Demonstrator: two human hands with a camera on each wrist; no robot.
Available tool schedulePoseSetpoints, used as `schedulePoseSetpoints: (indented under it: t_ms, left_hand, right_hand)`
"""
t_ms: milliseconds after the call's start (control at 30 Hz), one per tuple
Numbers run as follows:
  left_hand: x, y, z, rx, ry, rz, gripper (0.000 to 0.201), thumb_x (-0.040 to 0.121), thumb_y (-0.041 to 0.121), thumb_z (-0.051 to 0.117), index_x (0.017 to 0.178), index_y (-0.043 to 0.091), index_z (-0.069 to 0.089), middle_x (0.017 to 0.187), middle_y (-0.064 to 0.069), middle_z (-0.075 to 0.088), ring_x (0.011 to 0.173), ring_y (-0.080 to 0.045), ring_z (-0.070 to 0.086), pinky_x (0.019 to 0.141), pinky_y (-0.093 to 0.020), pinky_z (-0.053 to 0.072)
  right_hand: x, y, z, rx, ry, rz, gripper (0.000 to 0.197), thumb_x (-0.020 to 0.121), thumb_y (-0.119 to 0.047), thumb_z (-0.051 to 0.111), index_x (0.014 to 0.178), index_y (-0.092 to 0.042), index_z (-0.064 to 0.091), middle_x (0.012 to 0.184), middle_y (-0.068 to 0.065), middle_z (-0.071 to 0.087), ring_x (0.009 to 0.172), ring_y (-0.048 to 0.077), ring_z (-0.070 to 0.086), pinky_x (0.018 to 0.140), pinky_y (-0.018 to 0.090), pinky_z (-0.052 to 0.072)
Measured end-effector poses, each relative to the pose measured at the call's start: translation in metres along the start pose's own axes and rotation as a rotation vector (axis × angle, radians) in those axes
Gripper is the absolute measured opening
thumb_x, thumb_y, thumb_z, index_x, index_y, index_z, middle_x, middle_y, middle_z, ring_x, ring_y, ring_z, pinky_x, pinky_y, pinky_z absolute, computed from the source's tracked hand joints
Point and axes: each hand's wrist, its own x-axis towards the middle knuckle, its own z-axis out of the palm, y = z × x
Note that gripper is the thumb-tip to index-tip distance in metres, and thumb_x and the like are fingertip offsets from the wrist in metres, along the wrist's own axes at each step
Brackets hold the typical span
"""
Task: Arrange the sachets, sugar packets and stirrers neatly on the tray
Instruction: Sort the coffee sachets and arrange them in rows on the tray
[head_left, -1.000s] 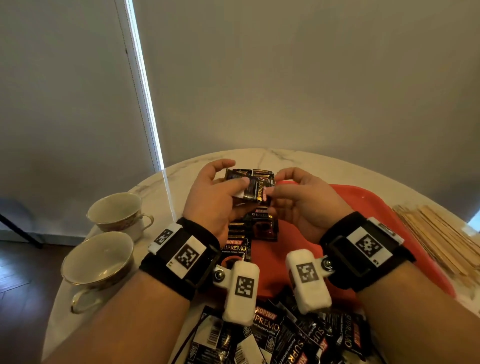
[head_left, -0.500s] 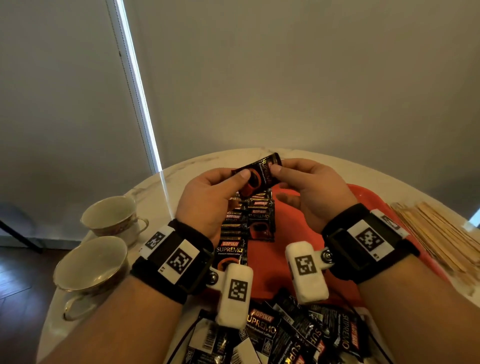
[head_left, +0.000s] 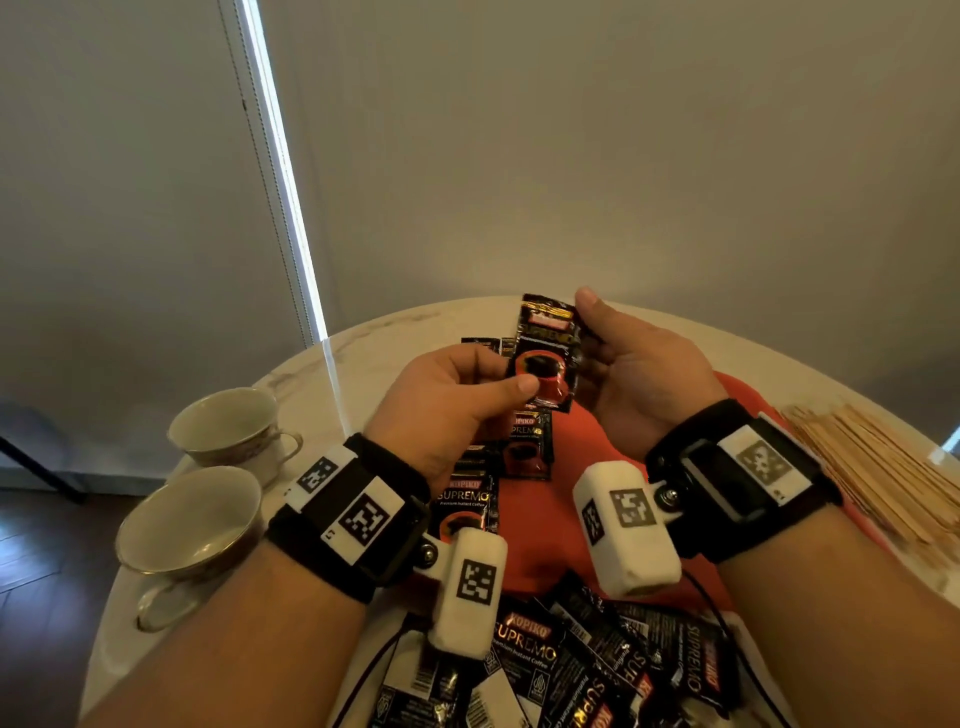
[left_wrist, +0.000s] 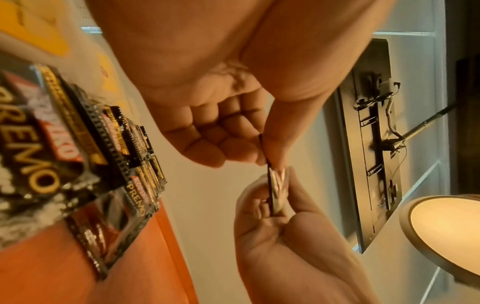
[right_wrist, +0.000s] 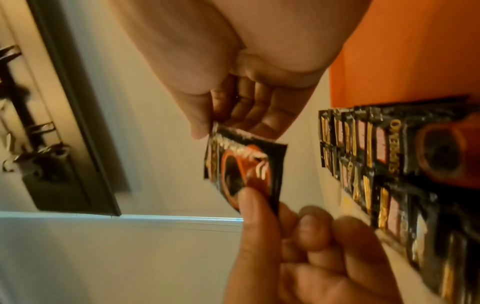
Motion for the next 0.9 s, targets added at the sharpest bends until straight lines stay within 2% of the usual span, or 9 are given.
schedulePoseSetpoints:
  t_ms: [67, 100, 167, 300, 367, 433, 567, 733, 900]
  left_hand:
    - [0.003, -0.002, -0.003, -0.052, 0.049, -0.022, 0.012, 0.087, 0.004, 0.076, 0.079, 0.01, 0.069, 0.075, -0.007, 0.069, 0.063, -0.016, 0.062, 0.063, -0.03, 0.056]
    - [0.004, -0.003, -0.004, -0.065, 0.06, -0.035, 0.012, 0.087, 0.004, 0.076, 0.08, 0.01, 0.069, 0.075, -0.006, 0.069, 0.061, -0.015, 0.061, 0.062, -0.029, 0.056]
    - [0.004, -0.003, -0.004, -0.072, 0.059, -0.053, 0.01, 0.086, 0.005, 0.078, 0.081, 0.009, 0.07, 0.078, -0.008, 0.071, 0.06, -0.014, 0.063, 0.061, -0.028, 0.057]
    - [0.005, -0.002, -0.001, -0.103, 0.135, -0.046, 0.015, 0.087, 0.026, 0.08, 0.091, 0.013, 0.073, 0.085, -0.004, 0.073, 0.067, -0.015, 0.065, 0.062, -0.029, 0.056]
    - [0.007, 0.0, -0.003, -0.153, 0.207, -0.037, 0.016, 0.092, 0.029, 0.076, 0.096, 0.014, 0.072, 0.086, -0.001, 0.072, 0.069, -0.013, 0.064, 0.062, -0.027, 0.055]
    - [0.008, 0.001, -0.008, -0.167, 0.257, -0.018, 0.013, 0.096, 0.028, 0.071, 0.098, 0.015, 0.07, 0.088, 0.0, 0.071, 0.073, -0.013, 0.063, 0.065, -0.028, 0.055]
    - [0.01, -0.001, -0.01, -0.175, 0.298, 0.001, 0.007, 0.098, 0.024, 0.069, 0.097, 0.017, 0.07, 0.085, 0.002, 0.07, 0.077, -0.015, 0.062, 0.07, -0.031, 0.054]
    - [0.013, -0.005, -0.011, -0.165, 0.315, -0.001, 0.005, 0.097, 0.022, 0.07, 0.094, 0.018, 0.07, 0.083, 0.002, 0.07, 0.076, -0.015, 0.062, 0.069, -0.031, 0.053]
    - [0.016, -0.006, -0.013, -0.185, 0.32, -0.003, 0.005, 0.097, 0.02, 0.07, 0.092, 0.018, 0.07, 0.079, 0.004, 0.068, 0.069, -0.011, 0.06, 0.064, -0.029, 0.052]
  right_hand:
    - [-0.001, 0.0, 0.0, -0.129, -0.046, -0.011, 0.019, 0.092, -0.018, 0.069, 0.106, -0.004, 0.069, 0.096, 0.014, 0.076, 0.08, 0.023, 0.073, 0.074, 0.035, 0.06]
    - [-0.002, 0.001, 0.0, -0.178, -0.05, -0.009, 0.009, 0.092, -0.008, 0.068, 0.1, -0.005, 0.068, 0.091, 0.013, 0.076, 0.074, 0.021, 0.073, 0.069, 0.032, 0.06]
    - [-0.005, 0.001, 0.0, -0.239, -0.015, 0.0, 0.009, 0.091, 0.003, 0.066, 0.094, -0.005, 0.065, 0.087, 0.013, 0.075, 0.067, 0.02, 0.072, 0.064, 0.031, 0.06]
    - [-0.002, 0.0, -0.008, -0.341, 0.093, 0.066, 0.012, 0.088, 0.002, 0.069, 0.092, -0.008, 0.066, 0.079, 0.009, 0.072, 0.058, 0.016, 0.064, 0.053, 0.027, 0.052]
    - [-0.002, 0.003, -0.017, -0.426, 0.128, 0.138, 0.012, 0.088, 0.003, 0.068, 0.093, -0.008, 0.065, 0.07, 0.007, 0.068, 0.053, 0.014, 0.058, 0.054, 0.028, 0.047]
    - [-0.003, 0.01, -0.024, -0.526, 0.124, 0.228, 0.011, 0.089, 0.005, 0.064, 0.086, -0.006, 0.064, 0.064, 0.008, 0.064, 0.052, 0.016, 0.056, 0.057, 0.031, 0.048]
    - [-0.009, 0.021, -0.029, -0.65, 0.073, 0.348, 0.014, 0.088, 0.008, 0.064, 0.081, -0.003, 0.065, 0.069, 0.013, 0.066, 0.057, 0.02, 0.063, 0.056, 0.031, 0.056]
    - [-0.007, 0.027, -0.026, -0.685, 0.063, 0.384, 0.007, 0.088, 0.008, 0.068, 0.089, 0.002, 0.067, 0.072, 0.015, 0.069, 0.06, 0.021, 0.067, 0.06, 0.032, 0.059]
    - [-0.003, 0.028, -0.024, -0.714, 0.052, 0.399, 0.008, 0.086, 0.004, 0.072, 0.094, 0.006, 0.07, 0.075, 0.017, 0.07, 0.062, 0.022, 0.067, 0.063, 0.032, 0.059]
